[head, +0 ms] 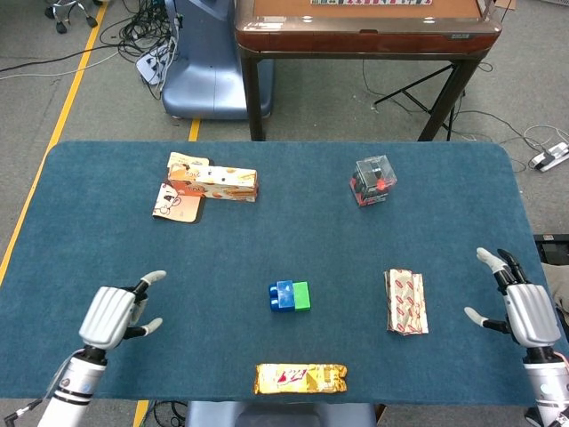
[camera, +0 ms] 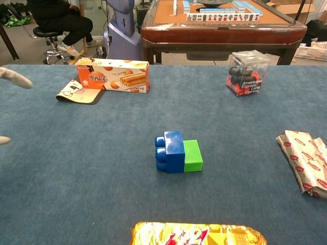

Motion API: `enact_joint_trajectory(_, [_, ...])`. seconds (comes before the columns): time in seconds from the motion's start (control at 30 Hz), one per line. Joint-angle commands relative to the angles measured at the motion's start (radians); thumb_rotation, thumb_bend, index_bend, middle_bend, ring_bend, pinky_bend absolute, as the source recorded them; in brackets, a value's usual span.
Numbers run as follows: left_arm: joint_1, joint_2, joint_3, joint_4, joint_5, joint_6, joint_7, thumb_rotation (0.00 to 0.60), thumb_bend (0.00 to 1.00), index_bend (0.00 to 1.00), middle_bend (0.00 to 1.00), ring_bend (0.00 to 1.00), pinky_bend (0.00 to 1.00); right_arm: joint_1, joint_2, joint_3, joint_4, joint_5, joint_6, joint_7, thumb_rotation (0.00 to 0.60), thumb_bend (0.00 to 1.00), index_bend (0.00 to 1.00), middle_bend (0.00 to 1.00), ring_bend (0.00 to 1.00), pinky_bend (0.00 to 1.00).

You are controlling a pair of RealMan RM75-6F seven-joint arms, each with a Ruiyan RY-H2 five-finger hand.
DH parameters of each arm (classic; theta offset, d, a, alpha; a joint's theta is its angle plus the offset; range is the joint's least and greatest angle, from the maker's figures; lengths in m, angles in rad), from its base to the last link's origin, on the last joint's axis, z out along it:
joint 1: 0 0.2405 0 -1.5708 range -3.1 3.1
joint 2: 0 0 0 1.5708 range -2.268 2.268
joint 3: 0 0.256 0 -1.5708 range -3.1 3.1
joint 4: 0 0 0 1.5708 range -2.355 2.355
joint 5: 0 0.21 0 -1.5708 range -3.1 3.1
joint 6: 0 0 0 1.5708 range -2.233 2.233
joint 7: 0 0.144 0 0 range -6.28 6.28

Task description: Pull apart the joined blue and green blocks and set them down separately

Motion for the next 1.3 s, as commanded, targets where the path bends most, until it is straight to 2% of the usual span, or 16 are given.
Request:
enact_joint_trajectory(0.03, [-0.065, -0.054, -0.038, -0.033, -0.013, -0.067, 0.041, 0.600, 0.01, 0.26, 0.99, 0.91, 1.00, 0.001, -0.004, -0.001, 0.007, 0.002, -0.003, 0.005, 0.600, 0.00, 0.11, 0.22, 0.27, 0.49])
enact_joint_trajectory(0.2, [-0.148, -0.127, -0.073, -0.046, -0.051, -0.159, 0.100, 0.600, 0.00, 0.23, 1.00, 0.97, 1.00, -0.004, -0.007, 0.000, 0.020, 0.009, 0.000, 0.021, 0.600, 0.00, 0.11, 0.22, 0.27, 0.49])
enact_joint_trajectory(0.4, [-0.239, -0.221, -0.101, -0.035, -0.140, -0.270, 0.188, 0.600, 0.00, 0.17, 1.00, 0.96, 1.00, -0.008, -0.006, 0.000, 0.025, 0.008, 0.008, 0.034, 0.600, 0.00, 0.11, 0.22, 0.27, 0.49])
enact_joint_trajectory(0.57, [-0.300, -0.308, -0.124, -0.013, -0.223, -0.318, 0.261, 0.600, 0.00, 0.13, 1.00, 0.96, 1.00, -0.010, -0.006, -0.001, 0.028, 0.010, 0.009, 0.039, 0.600, 0.00, 0.11, 0.22, 0.27, 0.49])
enact_joint_trajectory(0.83, [-0.371, -0.407, -0.151, 0.037, -0.322, -0.338, 0.346, 0.600, 0.00, 0.11, 1.00, 0.95, 1.00, -0.007, -0.010, -0.001, 0.047, 0.015, -0.003, 0.057, 0.600, 0.00, 0.11, 0.22, 0.27, 0.49])
enact_joint_trajectory(1.3, [-0.451, -0.523, -0.169, 0.157, -0.411, -0.341, 0.342, 0.600, 0.00, 0.11, 1.00, 0.95, 1.00, -0.003, -0.027, -0.003, 0.085, 0.018, -0.014, 0.086, 0.600, 0.00, 0.11, 0.22, 0.27, 0.49])
